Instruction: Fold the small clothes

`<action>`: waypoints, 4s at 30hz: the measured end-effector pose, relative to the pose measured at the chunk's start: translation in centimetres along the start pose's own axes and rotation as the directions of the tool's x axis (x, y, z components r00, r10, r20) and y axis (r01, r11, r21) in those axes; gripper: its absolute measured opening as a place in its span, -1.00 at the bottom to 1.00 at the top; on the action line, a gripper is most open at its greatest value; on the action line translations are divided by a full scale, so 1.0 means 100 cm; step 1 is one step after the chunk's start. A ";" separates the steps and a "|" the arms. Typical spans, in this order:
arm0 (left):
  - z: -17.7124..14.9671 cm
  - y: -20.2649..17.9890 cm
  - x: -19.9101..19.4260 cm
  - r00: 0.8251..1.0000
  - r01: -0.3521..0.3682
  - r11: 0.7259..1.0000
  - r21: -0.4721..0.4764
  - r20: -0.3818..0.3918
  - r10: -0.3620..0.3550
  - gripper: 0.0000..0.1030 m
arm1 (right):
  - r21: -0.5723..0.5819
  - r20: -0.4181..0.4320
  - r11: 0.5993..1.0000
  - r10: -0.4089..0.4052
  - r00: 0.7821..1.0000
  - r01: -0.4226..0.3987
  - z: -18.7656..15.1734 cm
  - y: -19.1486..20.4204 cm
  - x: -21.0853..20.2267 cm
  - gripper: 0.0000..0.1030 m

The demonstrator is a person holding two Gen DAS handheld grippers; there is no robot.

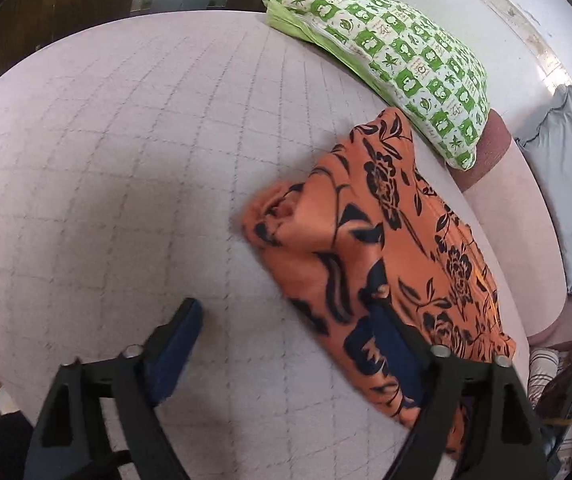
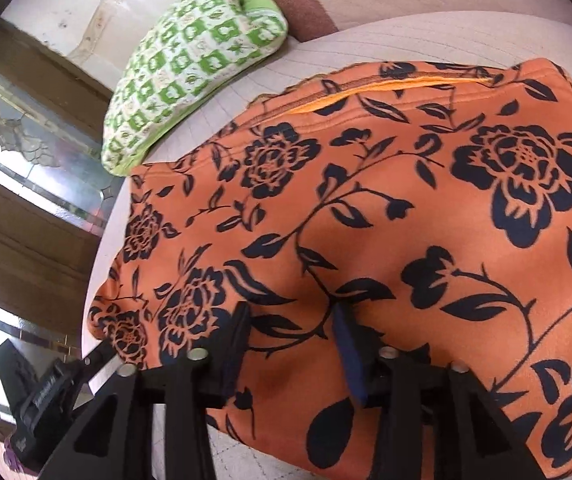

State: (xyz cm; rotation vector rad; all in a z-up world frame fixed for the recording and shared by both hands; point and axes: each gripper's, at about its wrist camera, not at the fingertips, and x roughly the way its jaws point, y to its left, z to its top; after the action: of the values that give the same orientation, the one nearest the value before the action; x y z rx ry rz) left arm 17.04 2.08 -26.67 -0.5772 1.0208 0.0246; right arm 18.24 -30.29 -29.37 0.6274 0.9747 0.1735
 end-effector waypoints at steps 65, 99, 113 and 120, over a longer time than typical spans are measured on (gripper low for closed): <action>-0.186 -0.287 0.013 0.909 0.372 0.545 0.751 -0.177 -0.377 -0.49 | 0.063 0.231 0.989 0.118 0.966 -0.136 0.149 -0.142 -0.092 -0.75; -0.112 -0.191 0.049 0.992 0.118 0.555 0.823 -0.120 -0.034 0.52 | 0.310 0.054 0.948 -0.100 0.993 0.079 0.019 -0.137 -0.114 -0.46; -0.104 -0.186 0.056 0.977 0.199 0.590 0.782 -0.206 -0.056 0.57 | 0.141 0.104 0.989 -0.057 0.993 0.042 0.081 -0.065 -0.112 -0.48; -0.102 -0.186 0.061 0.977 0.201 0.578 0.791 -0.202 -0.063 0.65 | 0.060 -0.100 0.991 -0.115 0.988 0.121 0.164 -0.043 0.004 -0.48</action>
State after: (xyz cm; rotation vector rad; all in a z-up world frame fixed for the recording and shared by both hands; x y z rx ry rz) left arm 17.42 -20.01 -27.36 0.2117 1.0082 -0.6179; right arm 31.25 -40.46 -25.49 0.6242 1.1119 0.0671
